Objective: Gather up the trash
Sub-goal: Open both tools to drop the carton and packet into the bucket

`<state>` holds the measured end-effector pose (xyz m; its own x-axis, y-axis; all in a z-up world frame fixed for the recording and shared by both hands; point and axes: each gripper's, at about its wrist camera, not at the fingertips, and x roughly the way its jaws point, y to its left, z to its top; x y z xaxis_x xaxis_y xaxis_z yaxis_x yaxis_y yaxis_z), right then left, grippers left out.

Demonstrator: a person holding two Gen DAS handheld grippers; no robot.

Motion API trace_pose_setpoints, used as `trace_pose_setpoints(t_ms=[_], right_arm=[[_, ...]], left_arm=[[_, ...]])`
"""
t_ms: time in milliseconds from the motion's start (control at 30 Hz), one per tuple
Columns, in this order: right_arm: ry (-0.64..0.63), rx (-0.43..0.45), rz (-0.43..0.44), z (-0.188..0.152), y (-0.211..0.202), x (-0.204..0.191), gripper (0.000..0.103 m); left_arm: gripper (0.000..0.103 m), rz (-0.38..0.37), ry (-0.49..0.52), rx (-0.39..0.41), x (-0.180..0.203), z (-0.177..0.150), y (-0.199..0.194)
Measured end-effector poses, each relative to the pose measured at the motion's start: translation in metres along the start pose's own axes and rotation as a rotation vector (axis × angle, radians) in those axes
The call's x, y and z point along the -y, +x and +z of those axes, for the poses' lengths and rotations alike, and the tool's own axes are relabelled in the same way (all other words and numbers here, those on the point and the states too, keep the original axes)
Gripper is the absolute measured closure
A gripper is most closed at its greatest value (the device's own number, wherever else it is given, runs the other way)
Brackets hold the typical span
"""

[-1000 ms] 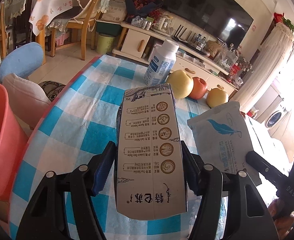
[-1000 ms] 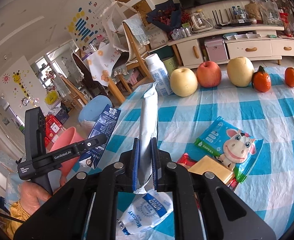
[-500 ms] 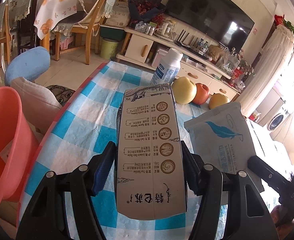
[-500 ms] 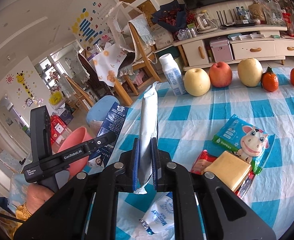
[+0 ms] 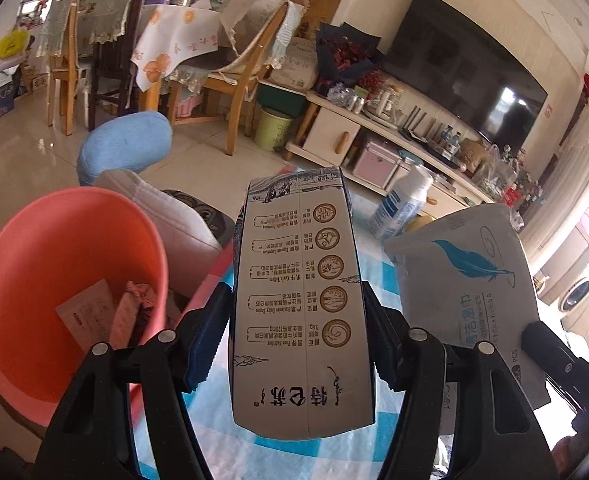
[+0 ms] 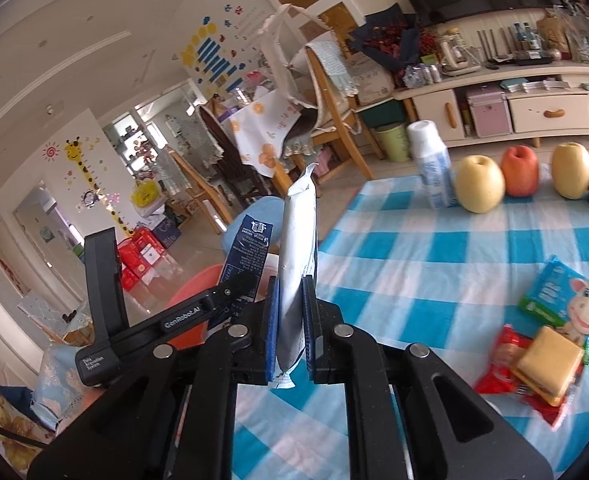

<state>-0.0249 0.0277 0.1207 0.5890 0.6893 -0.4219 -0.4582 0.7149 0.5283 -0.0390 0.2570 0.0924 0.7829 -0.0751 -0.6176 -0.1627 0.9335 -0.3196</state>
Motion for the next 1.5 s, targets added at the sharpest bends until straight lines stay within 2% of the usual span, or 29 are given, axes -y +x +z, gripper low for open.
trace_pose_setpoints(t_ms=[233, 433, 633, 733, 767, 800, 833, 867, 900, 967, 1067, 1267, 1367, 1500], right_arm=[[-0.051, -0.035, 0.09, 0.008, 0.049, -0.057, 0.091], [-0.074, -0.068, 0.151, 0.012, 0.094, -0.097, 0.091], [-0.054, -0.121, 0.192, 0.001, 0.141, -0.123, 0.09], [-0.026, -0.191, 0.16, -0.01, 0.168, -0.122, 0.088], [-0.029, -0.198, 0.134, -0.014, 0.171, -0.12, 0.083], [-0.027, -0.204, 0.1, -0.017, 0.173, -0.116, 0.071], [-0.013, -0.208, 0.089, -0.02, 0.172, -0.11, 0.064], [0.005, -0.203, 0.091, -0.022, 0.167, -0.104, 0.051], [0.018, -0.19, 0.087, -0.023, 0.16, -0.097, 0.043], [0.006, -0.169, 0.055, -0.024, 0.147, -0.09, 0.04], [-0.077, -0.14, -0.033, -0.026, 0.121, -0.085, 0.029], [-0.205, -0.114, -0.154, -0.04, 0.08, -0.076, 0.023], [-0.255, -0.11, -0.204, -0.048, 0.068, -0.069, 0.023], [-0.305, -0.079, -0.258, -0.058, 0.046, -0.06, 0.018]], left_arm=[[0.039, 0.183, -0.12, 0.059, -0.067, 0.017, -0.019], [0.039, 0.32, -0.227, 0.078, -0.123, 0.024, -0.03], [0.038, 0.37, -0.28, 0.074, -0.157, 0.027, -0.032], [0.038, 0.415, -0.295, 0.068, -0.166, 0.028, -0.029], [0.032, 0.433, -0.303, 0.072, -0.171, 0.029, -0.029], [0.025, 0.452, -0.313, 0.077, -0.175, 0.029, -0.03], [0.023, 0.461, -0.319, 0.083, -0.176, 0.028, -0.03], [0.022, 0.461, -0.321, 0.092, -0.176, 0.027, -0.031], [0.021, 0.46, -0.319, 0.099, -0.175, 0.028, -0.03], [0.016, 0.476, -0.291, 0.119, -0.169, 0.027, -0.029], [0.015, 0.489, -0.249, 0.161, -0.157, 0.025, -0.033], [0.015, 0.394, -0.213, 0.255, -0.127, 0.017, -0.039], [0.015, 0.375, -0.111, 0.296, -0.1, 0.017, -0.037], [0.015, 0.306, -0.009, 0.295, -0.067, 0.014, -0.03]])
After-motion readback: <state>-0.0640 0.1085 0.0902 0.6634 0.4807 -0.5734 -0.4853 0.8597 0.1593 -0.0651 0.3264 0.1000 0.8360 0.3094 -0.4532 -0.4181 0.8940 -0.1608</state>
